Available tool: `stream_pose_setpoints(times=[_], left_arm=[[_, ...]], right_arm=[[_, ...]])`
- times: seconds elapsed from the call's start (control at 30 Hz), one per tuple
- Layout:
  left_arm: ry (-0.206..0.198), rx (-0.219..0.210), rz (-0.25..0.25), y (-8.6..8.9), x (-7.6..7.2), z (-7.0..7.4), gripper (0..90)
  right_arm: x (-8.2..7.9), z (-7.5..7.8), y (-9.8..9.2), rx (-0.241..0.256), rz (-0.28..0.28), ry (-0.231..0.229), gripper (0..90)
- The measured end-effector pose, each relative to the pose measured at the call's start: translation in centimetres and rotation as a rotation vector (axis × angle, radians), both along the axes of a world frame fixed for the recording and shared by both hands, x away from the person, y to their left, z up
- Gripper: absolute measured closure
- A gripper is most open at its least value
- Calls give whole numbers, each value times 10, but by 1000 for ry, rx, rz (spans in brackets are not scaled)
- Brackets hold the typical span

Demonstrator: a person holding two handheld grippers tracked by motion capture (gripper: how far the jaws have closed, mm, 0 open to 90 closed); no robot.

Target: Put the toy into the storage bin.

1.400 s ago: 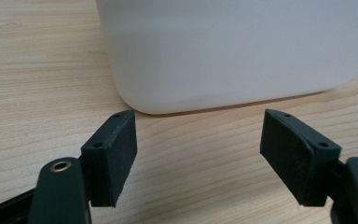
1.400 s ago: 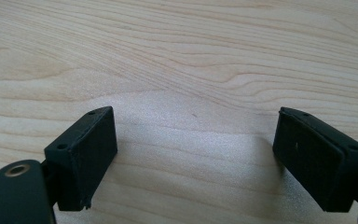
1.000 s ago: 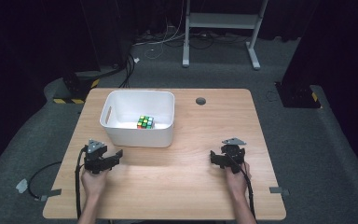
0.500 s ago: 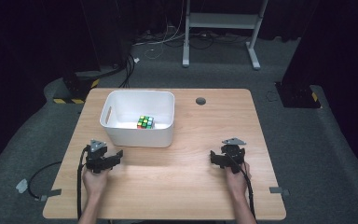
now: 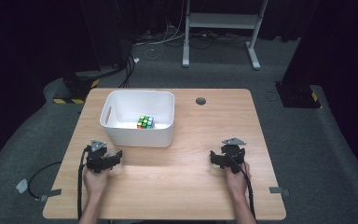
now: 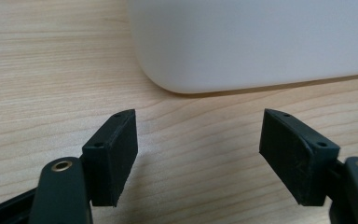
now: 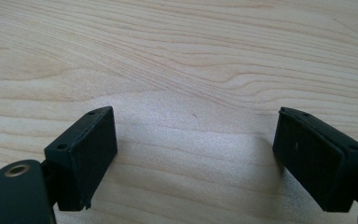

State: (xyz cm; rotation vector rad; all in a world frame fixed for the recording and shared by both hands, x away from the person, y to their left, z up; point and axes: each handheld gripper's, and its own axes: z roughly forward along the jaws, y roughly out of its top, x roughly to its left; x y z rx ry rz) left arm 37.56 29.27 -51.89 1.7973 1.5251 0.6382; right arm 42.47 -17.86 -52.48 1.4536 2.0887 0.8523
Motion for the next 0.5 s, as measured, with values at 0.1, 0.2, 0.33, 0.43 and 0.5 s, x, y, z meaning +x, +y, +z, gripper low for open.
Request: stream_pose_setpoints(times=[0.1,0.2,0.33,0.43,0.5], left_arm=[[0,7,0,0,0,0,280],[-1,7,3,0,1,-1,279],[4,10,10,0,2,-2,279],[2,11,12,0,3,-3,280],[4,12,15,0,4,-4,280]], right_arm=[[0,0,0,0,0,0,136],[0,0,0,0,0,0,137],[0,0,0,0,0,0,137],[0,0,0,0,0,0,137],[0,0,0,0,0,0,137]])
